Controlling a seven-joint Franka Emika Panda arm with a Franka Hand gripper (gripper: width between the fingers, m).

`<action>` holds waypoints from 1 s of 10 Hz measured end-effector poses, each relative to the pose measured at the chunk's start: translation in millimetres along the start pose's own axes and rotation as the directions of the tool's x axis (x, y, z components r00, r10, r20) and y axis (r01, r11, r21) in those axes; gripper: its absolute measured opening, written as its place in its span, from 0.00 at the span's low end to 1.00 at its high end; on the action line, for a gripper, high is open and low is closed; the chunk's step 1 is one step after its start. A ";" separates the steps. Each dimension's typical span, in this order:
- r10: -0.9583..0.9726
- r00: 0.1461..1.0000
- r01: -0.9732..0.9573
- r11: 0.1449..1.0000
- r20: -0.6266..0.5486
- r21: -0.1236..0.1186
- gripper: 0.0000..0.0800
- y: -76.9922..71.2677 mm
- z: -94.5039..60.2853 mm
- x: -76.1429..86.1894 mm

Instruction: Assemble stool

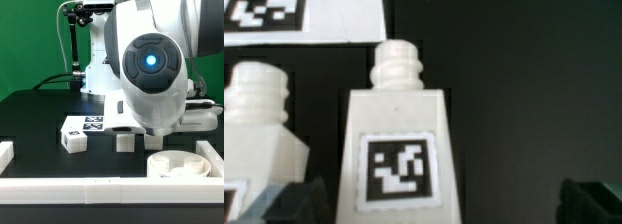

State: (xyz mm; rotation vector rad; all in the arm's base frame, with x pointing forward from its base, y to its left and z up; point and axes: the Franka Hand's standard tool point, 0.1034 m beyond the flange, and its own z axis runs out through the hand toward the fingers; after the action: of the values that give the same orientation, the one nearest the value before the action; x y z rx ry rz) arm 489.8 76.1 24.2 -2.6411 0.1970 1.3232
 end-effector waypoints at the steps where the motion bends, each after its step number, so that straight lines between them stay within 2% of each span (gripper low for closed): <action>1: 0.003 1.000 -0.003 1.000 0.005 -0.003 0.81 -1.3 2.8 0.7; 5: -0.003 1.000 0.003 1.000 0.011 -0.008 0.81 -4.6 9.6 2.9; 9: -0.036 0.999 0.036 0.999 -0.024 -0.005 0.81 -5.4 15.7 12.0; 10: -0.044 0.999 0.043 0.999 -0.024 -0.005 0.67 -5.1 15.9 12.1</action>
Offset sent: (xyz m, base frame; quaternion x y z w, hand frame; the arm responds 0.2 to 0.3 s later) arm -0.0028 -0.0057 -0.0074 -0.0275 0.0059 0.0200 0.9994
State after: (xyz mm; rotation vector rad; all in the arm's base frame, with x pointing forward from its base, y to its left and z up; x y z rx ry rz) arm 485.6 84.1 5.7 -2.6502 0.1393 1.2806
